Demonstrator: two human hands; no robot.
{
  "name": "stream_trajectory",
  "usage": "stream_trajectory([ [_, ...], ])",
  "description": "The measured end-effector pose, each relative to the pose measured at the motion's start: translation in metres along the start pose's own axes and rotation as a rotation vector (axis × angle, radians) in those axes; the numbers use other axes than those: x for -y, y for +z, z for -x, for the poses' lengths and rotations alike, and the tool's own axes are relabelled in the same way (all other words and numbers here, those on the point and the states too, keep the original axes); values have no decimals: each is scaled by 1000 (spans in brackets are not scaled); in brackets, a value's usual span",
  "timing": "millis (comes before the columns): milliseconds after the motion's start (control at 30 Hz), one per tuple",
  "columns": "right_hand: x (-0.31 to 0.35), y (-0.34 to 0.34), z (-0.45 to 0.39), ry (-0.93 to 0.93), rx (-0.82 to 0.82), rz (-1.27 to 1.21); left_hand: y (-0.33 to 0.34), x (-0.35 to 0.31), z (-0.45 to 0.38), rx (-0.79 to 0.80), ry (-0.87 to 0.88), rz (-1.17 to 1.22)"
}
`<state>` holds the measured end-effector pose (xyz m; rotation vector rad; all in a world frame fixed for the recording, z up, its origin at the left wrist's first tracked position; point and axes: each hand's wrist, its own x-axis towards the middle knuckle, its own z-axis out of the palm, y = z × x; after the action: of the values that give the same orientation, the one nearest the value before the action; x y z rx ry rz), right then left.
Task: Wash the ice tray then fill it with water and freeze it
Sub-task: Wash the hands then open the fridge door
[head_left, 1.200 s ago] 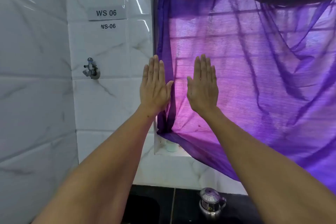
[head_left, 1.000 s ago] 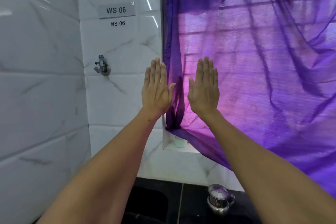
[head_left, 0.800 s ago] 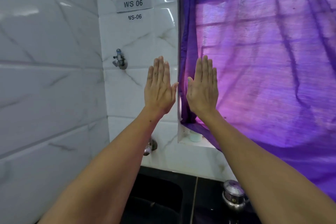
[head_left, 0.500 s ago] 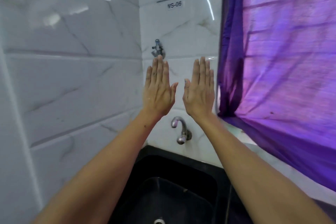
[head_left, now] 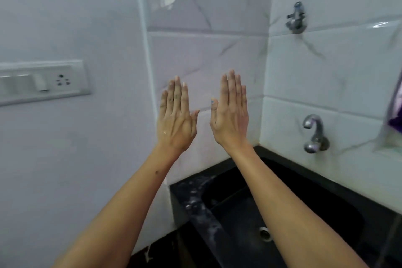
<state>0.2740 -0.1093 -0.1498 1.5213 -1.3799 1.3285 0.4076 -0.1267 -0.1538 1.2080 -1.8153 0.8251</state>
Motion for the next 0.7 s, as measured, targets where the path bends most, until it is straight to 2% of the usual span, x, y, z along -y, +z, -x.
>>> stream_trajectory([
  [300,114,7,67,-113,162,-352,-83,73,104,96,-253,-304],
  [700,275,-71,148,-262,328,-850,-256,101,255,187,-592,-748],
])
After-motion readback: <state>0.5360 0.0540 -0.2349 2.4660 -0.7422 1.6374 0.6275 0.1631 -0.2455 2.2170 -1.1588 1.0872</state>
